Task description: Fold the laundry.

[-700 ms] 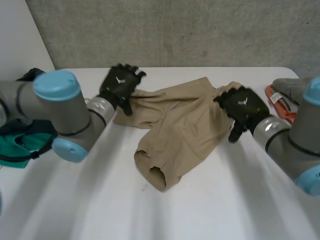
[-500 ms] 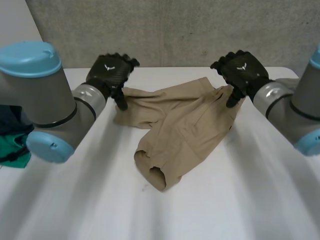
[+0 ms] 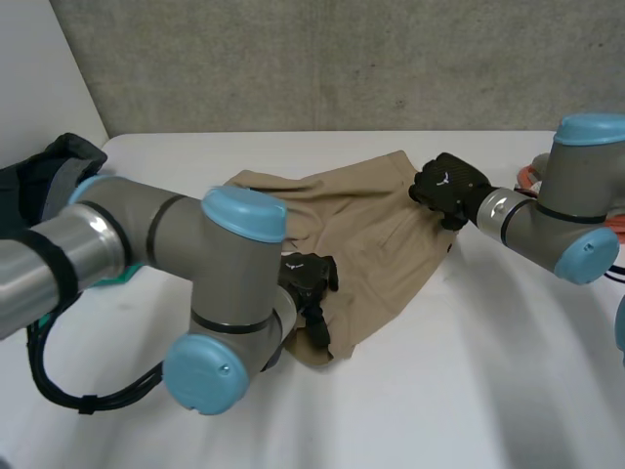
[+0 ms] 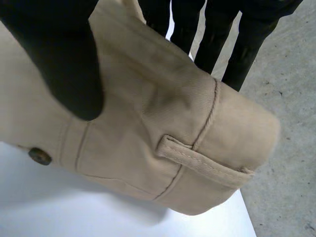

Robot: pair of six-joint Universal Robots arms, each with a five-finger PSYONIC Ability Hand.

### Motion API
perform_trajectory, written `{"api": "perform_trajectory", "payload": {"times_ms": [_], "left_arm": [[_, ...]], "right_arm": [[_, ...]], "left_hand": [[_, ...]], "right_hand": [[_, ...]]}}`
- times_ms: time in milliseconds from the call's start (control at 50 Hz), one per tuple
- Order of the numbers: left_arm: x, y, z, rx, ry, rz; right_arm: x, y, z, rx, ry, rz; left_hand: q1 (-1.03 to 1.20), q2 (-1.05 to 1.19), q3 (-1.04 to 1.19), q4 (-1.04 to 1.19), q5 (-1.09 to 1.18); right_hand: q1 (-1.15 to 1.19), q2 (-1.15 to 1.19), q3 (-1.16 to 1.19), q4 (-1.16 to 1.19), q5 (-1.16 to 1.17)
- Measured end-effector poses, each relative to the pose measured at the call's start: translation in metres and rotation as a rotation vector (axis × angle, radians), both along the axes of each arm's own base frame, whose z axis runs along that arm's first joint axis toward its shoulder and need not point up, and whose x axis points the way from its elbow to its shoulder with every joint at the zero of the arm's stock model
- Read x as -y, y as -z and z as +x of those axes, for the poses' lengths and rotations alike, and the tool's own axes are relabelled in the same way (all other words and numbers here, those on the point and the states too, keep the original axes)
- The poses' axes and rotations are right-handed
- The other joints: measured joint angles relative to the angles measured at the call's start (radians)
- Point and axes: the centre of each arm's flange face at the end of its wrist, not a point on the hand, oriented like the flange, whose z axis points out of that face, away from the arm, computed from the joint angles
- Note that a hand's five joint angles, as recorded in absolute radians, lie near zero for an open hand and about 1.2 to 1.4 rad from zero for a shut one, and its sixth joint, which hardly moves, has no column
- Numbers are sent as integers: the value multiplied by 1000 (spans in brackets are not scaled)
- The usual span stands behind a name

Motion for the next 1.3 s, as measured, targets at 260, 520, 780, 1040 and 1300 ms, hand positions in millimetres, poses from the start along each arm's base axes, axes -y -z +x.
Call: {"api": "perform_trajectory", "payload": {"times_ms": [260, 520, 780, 1040, 1300], "left_arm": [[36, -58, 17, -37, -182, -199], [40, -217, 92, -258, -203, -494], [52, -203, 117, -172, -131, -406], [144, -131, 83, -72, -122, -412], [154, -321, 95, -451, -237, -1188]], "right_arm": [[-5, -34, -10, 48, 53, -59], [-64, -178, -41, 305, 176, 8], [-121, -181, -40, 210, 184, 271], [-57, -108, 4, 139, 270, 135], [-8, -244, 27, 810, 215, -579]], "left_hand": [[524, 623, 606, 624, 624], [525, 628, 628, 628, 624], [553, 633, 628, 628, 624], [553, 635, 628, 629, 624], [553, 636, 628, 629, 624]], "right_hand": [[232, 282, 293, 313, 273], [232, 282, 293, 316, 278], [232, 282, 300, 322, 302], [232, 282, 300, 322, 302], [232, 282, 300, 322, 302]]}}
